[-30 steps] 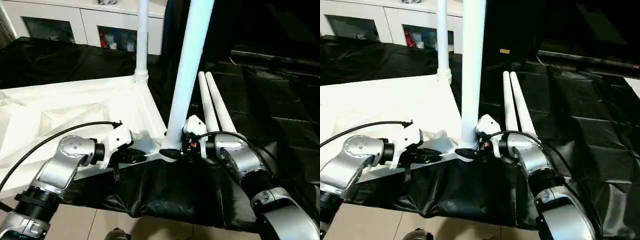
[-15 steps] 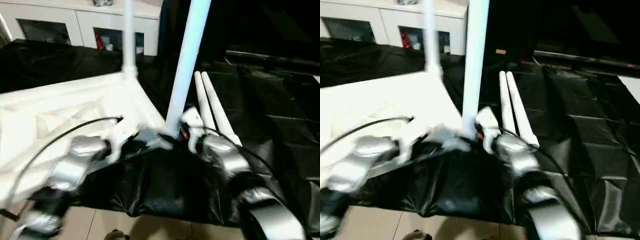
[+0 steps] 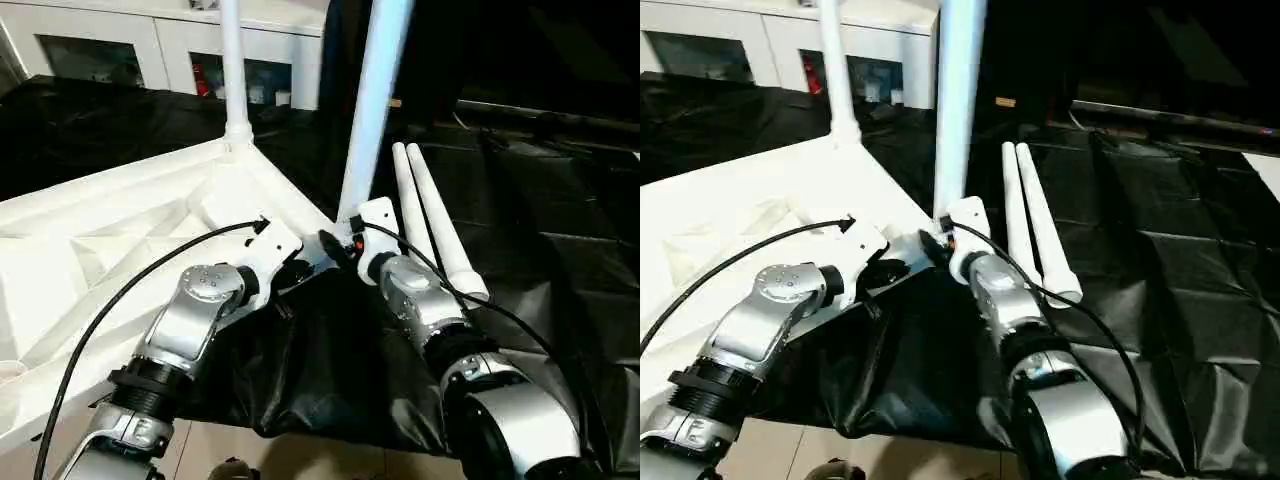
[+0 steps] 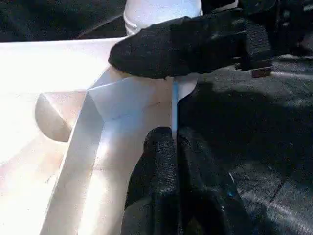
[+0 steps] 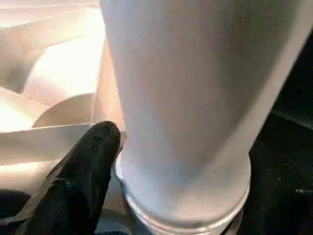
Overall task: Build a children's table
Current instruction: Rotate leg to tighten
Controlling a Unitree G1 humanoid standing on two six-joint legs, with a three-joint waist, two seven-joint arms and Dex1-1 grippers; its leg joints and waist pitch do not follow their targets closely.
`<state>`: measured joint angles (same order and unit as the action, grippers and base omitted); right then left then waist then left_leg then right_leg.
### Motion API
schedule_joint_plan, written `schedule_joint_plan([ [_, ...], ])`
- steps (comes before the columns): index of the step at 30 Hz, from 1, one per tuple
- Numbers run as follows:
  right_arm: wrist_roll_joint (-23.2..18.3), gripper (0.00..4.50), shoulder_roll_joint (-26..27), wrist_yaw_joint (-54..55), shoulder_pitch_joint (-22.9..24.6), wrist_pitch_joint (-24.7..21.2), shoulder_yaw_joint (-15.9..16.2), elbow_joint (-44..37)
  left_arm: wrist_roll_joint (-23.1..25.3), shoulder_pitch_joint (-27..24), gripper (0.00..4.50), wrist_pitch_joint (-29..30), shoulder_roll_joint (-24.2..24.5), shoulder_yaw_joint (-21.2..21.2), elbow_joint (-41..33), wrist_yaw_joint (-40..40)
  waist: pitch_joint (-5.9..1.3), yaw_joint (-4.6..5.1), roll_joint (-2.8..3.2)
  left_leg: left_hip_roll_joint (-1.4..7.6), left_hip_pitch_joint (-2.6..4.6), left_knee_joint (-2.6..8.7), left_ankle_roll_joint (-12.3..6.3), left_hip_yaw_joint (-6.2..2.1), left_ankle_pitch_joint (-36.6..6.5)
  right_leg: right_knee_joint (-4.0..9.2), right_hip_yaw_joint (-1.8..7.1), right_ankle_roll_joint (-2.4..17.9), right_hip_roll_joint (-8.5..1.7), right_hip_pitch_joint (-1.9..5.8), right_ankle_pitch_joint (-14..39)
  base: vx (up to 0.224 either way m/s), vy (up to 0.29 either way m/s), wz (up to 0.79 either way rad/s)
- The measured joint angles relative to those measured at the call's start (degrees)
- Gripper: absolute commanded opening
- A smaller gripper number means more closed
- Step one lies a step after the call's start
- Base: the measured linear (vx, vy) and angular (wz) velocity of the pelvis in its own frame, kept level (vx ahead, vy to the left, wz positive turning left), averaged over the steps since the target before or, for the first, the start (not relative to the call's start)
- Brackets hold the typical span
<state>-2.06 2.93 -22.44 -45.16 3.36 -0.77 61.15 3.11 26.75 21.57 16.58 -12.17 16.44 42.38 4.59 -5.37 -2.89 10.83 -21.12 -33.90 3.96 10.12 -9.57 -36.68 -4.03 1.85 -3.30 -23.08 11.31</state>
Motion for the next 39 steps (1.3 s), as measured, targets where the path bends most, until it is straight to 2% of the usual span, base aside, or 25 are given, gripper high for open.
schedule_joint_plan([
  [6,0.0,3.78,-4.6,-15.3,1.5,0.7,3.6,-3.2,-2.1,-1.8,0.0,-2.8,4.2,0.0,-1.7,7.1,0.01,-0.03,0.01,0.01,-0.02,0.02,0.0,0.0,0.0,-0.01,-0.02,0.0,0.0,-0.01,0.0,0.0,0.0,0.0],
  [11,-0.6,3.78,-8.7,-27.7,5.0,0.6,5.9,-8.8,-4.1,-2.7,0.0,-4.5,6.9,-0.1,-2.0,13.0,0.01,-0.66,0.02,0.0,-0.01,-0.03,-0.01,0.0,0.0,0.01,0.0,0.0,0.0,0.04,0.0,0.0,0.0,0.0],
  [12,-0.8,3.54,-10.0,-31.2,5.9,0.2,6.9,-10.6,-4.7,-2.9,0.0,-4.8,7.8,-0.2,-2.2,14.8,0.01,-0.85,0.02,0.01,-0.02,-0.02,-0.01,0.0,0.0,0.01,-0.01,0.0,0.0,0.03,0.0,0.0,0.0,0.0],
  [15,-0.7,3.4,-12.4,-36.9,7.3,-0.6,8.7,-13.6,-5.7,-3.5,0.0,-5.8,9.4,-0.3,-2.3,18.2,0.01,-1.21,0.02,0.01,0.01,-0.01,-0.01,0.0,0.0,-0.01,-0.01,0.0,0.0,0.04,0.0,0.0,0.0,0.0],
  [18,-0.6,3.04,-13.4,-39.9,7.6,-0.8,10.1,-15.0,-5.8,-3.5,0.0,-6.8,10.4,-0.3,-2.2,20.8,0.01,-1.21,0.02,0.01,0.02,-0.02,-0.01,0.0,0.0,-0.01,-0.01,0.1,0.0,0.04,0.0,0.0,0.0,0.0],
  [24,-0.6,2.76,-14.2,-43.5,9.4,-2.2,11.4,-19.1,-7.5,-3.5,0.0,-7.0,12.6,-0.7,-2.0,25.4,0.01,-1.2,0.01,0.01,0.02,-0.02,-0.01,-0.01,0.0,0.0,-0.01,0.1,0.0,0.05,0.0,0.0,0.0,0.0],
  [32,-0.5,2.72,-13.7,-41.6,10.0,-3.1,11.3,-20.1,-7.3,-3.5,0.0,-7.1,12.2,-0.4,-1.3,24.5,0.0,-1.16,0.02,0.01,0.07,-0.02,-0.01,0.0,0.0,-0.01,-0.01,0.1,0.0,0.06,0.0,0.0,0.0,0.0],
  [35,0.1,2.72,-11.0,-33.4,9.6,-4.0,9.0,-17.9,-5.6,-2.4,0.0,-5.4,10.1,0.0,-0.2,19.7,0.0,-1.05,0.02,0.01,0.19,-0.01,0.0,-0.01,0.0,-0.06,-0.01,0.1,0.0,0.14,-0.1,0.0,0.0,0.0],
  [39,0.3,2.72,-5.3,-15.3,6.0,-4.2,4.4,-10.7,-3.4,-0.8,0.0,-0.1,4.6,0.9,0.4,9.4,-0.03,-0.4,-0.04,0.01,0.3,-0.03,0.01,-0.01,0.0,0.01,-0.01,-0.1,0.0,0.18,0.0,0.0,0.0,0.0],
])
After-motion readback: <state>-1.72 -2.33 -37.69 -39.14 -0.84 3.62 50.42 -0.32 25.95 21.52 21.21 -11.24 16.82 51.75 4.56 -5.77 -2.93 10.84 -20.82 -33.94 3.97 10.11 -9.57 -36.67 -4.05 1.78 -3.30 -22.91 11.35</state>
